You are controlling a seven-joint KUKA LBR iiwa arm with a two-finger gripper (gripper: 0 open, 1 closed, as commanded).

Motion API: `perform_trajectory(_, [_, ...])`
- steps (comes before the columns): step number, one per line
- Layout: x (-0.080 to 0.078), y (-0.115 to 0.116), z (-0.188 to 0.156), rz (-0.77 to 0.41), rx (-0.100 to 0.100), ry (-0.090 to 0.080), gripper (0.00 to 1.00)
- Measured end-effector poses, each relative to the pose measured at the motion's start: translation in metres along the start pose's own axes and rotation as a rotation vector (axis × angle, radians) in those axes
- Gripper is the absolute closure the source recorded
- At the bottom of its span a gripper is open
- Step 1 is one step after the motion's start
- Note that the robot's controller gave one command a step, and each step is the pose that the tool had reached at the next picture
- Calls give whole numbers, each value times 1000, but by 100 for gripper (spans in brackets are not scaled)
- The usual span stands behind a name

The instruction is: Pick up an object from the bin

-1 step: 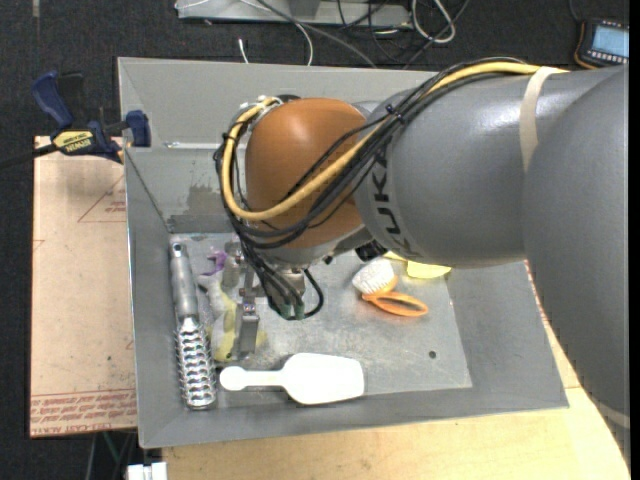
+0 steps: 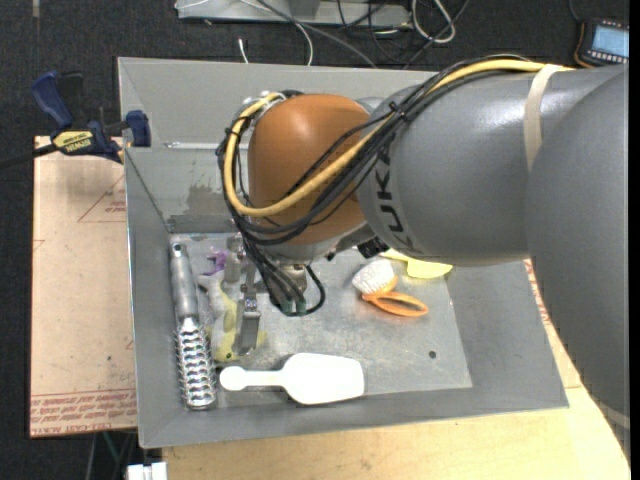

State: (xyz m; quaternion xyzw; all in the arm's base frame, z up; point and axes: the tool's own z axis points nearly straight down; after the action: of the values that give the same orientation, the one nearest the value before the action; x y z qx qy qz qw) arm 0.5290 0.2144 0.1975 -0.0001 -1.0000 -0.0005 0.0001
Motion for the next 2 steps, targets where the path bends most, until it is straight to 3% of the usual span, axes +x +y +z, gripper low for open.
perform_trajectory(1, [-18,-24,130,111,0,4,0])
perform_trajectory(2, [-15,-25,128,159,-4,-5,0])
